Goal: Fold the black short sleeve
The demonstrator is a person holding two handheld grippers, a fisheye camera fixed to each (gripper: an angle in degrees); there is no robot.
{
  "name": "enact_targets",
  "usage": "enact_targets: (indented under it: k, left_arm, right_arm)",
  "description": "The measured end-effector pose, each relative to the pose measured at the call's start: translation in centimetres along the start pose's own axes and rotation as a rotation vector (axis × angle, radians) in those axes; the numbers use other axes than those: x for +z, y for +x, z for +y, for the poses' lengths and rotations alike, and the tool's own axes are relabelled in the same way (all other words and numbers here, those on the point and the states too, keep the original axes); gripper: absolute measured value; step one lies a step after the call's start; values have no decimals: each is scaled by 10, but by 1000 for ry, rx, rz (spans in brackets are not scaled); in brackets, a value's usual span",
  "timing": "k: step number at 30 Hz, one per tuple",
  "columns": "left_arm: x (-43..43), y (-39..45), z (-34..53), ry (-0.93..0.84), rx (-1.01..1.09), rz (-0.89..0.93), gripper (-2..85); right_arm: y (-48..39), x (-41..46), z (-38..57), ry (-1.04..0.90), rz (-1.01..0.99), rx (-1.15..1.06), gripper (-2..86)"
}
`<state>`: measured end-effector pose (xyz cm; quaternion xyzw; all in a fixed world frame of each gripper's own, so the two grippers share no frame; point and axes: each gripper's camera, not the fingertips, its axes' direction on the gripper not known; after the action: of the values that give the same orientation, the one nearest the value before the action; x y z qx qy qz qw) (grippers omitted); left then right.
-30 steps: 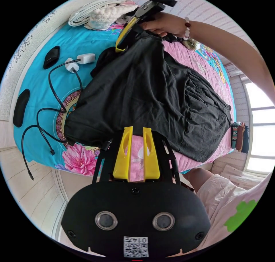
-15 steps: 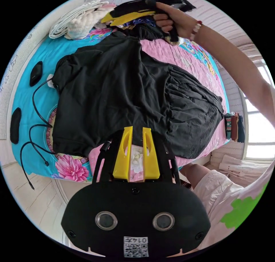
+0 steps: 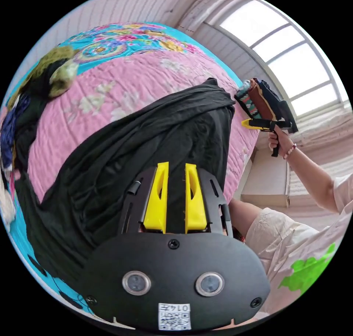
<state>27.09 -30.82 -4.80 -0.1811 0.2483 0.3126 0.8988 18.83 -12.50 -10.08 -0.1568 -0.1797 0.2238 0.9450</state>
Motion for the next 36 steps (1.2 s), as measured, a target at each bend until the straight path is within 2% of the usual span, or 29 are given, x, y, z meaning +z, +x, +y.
enact_targets:
  k: [6,12,15,25,27,33,36]
  left_arm:
    - [92,118,-206,-73,323,-91,98]
    - [194,228,-349,-101,569,-221,87]
    - [242,271,-405,-126,626,-263,85]
    - [376,359,-507,-266,726,-401,87]
    - [392,371,-526,-294,706,-379,49]
    - [382,403,-566,-254,772,-384,4]
    - [370,409,-590,-290,783,-305,3]
  right_arm:
    - [146,-52,28,62,-115,92,118]
    - [244,-88,54,52,-163,50,110]
    - [287,-101,67,36,-181,38,108]
    - [410,-143,90,36,-272,69,105]
    - [426,-147,90,37,-279,73,102]
    - [463,-154,89,11,-306,53,92]
    - [476,-156,87,1,-321,46,89]
